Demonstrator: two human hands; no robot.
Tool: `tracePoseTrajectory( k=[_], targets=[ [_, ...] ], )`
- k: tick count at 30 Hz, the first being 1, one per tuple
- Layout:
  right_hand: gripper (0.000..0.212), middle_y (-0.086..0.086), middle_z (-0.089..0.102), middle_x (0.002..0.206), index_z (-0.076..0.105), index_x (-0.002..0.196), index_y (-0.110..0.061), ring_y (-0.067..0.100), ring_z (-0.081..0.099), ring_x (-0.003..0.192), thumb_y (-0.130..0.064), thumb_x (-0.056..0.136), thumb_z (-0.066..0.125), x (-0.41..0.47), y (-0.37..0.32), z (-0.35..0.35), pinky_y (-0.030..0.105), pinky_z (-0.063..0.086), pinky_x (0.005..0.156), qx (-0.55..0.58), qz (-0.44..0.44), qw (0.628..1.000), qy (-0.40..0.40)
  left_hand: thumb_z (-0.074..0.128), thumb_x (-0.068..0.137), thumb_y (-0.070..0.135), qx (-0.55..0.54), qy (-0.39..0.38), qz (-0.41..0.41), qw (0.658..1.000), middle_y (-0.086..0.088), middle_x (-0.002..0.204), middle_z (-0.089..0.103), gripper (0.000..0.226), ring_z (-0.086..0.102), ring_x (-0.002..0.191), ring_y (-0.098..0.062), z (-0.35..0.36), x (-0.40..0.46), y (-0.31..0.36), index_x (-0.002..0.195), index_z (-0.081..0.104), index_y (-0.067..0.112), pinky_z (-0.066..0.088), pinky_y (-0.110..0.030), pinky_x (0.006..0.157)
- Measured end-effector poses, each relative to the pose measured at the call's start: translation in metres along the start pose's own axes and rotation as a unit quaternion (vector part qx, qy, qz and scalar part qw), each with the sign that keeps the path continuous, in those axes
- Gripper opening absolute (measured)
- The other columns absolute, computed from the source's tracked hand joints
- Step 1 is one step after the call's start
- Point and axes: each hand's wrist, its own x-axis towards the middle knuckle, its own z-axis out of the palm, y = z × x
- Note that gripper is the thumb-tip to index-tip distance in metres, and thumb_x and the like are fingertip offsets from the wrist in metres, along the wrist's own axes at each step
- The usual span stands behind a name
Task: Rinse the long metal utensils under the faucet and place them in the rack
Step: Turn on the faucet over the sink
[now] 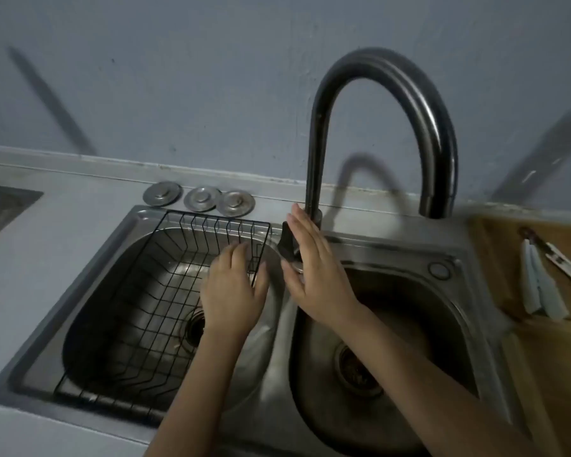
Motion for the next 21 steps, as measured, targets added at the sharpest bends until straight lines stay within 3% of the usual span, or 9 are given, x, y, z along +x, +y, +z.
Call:
tracePoseTrajectory(
  k=[3, 5, 7, 8, 10, 15, 18, 21],
  targets=[
    [0.067, 0.007, 0.027, 0.153, 0.017, 0.145, -0.011, 0.014, 0.020, 0.141, -0.019, 0.090, 0.054, 0.008, 0.003, 0.007, 0.038, 0.026, 0.115, 0.026, 0.093, 0.995, -0.036, 0.043, 0.090, 0.044, 0.010, -0.040, -0.048, 0.998, -0.008, 0.123, 0.061, 0.051, 0.059, 0.109, -0.028, 0.012, -0.001, -0.002, 0.130, 0.048, 0.012, 0.050, -0.040, 0.076],
    [0.067, 0.012, 0.042, 0.144, 0.019, 0.145, -0.012, 0.021, 0.040, 0.133, -0.023, 0.090, 0.055, 0.014, 0.005, 0.013, 0.039, 0.040, 0.107, 0.023, 0.137, 0.989, -0.046, 0.039, 0.091, 0.046, 0.032, -0.090, -0.082, 0.992, -0.008, 0.124, 0.060, 0.053, 0.057, 0.110, -0.028, 0.019, 0.000, -0.005, 0.136, 0.040, 0.016, 0.049, -0.040, 0.080],
    [0.064, 0.017, 0.061, 0.122, 0.023, 0.143, -0.012, 0.028, 0.061, 0.107, -0.026, 0.090, 0.055, 0.016, 0.009, 0.017, 0.036, 0.052, 0.084, 0.000, 0.152, 0.988, -0.037, 0.036, 0.092, 0.047, 0.053, -0.117, -0.098, 0.987, -0.010, 0.121, 0.061, 0.054, 0.060, 0.106, -0.029, 0.024, 0.000, -0.010, 0.138, 0.035, 0.018, 0.048, -0.039, 0.080],
    [0.061, 0.017, 0.066, 0.109, 0.026, 0.142, -0.013, 0.029, 0.066, 0.094, -0.027, 0.090, 0.055, 0.018, 0.012, 0.018, 0.033, 0.052, 0.073, -0.017, 0.155, 0.987, -0.034, 0.035, 0.092, 0.047, 0.058, -0.133, -0.106, 0.984, -0.010, 0.119, 0.062, 0.054, 0.062, 0.103, -0.029, 0.025, 0.001, -0.010, 0.138, 0.034, 0.018, 0.048, -0.039, 0.078],
    [0.053, 0.014, 0.068, 0.092, 0.033, 0.136, -0.013, 0.028, 0.067, 0.079, -0.028, 0.090, 0.055, 0.019, 0.015, 0.022, 0.029, 0.046, 0.061, -0.054, 0.160, 0.985, -0.046, 0.034, 0.092, 0.047, 0.070, -0.146, -0.110, 0.981, -0.010, 0.116, 0.062, 0.052, 0.063, 0.100, -0.029, 0.031, 0.000, -0.014, 0.135, 0.033, 0.017, 0.047, -0.037, 0.073],
    [0.045, 0.015, 0.066, 0.075, 0.047, 0.119, -0.009, 0.031, 0.065, 0.065, -0.020, 0.081, 0.068, 0.022, 0.015, 0.037, 0.033, 0.050, 0.052, -0.099, 0.165, 0.981, 0.002, 0.039, 0.093, 0.040, 0.081, -0.182, -0.113, 0.973, -0.010, 0.115, 0.062, 0.054, 0.062, 0.102, -0.028, 0.040, -0.004, -0.016, 0.139, 0.029, 0.014, 0.046, -0.035, 0.070],
    [0.040, 0.016, 0.063, 0.070, 0.043, 0.110, -0.011, 0.033, 0.063, 0.060, -0.011, 0.080, 0.069, 0.025, 0.018, 0.043, 0.039, 0.054, 0.047, -0.125, 0.180, 0.976, 0.005, 0.041, 0.093, 0.035, 0.071, -0.204, -0.118, 0.969, -0.012, 0.117, 0.059, 0.057, 0.063, 0.100, -0.030, 0.045, -0.008, -0.016, 0.143, 0.022, 0.013, 0.049, -0.038, 0.072],
    [0.051, 0.014, 0.058, 0.060, 0.039, 0.102, -0.011, 0.031, 0.059, 0.054, 0.004, 0.068, 0.074, 0.025, 0.020, 0.045, 0.037, 0.051, 0.036, -0.145, 0.158, 0.976, 0.024, 0.042, 0.094, 0.027, 0.078, -0.220, -0.119, 0.965, -0.013, 0.118, 0.059, 0.061, 0.065, 0.096, -0.030, 0.051, -0.012, -0.019, 0.146, 0.014, 0.013, 0.049, -0.038, 0.070]
  ],
)
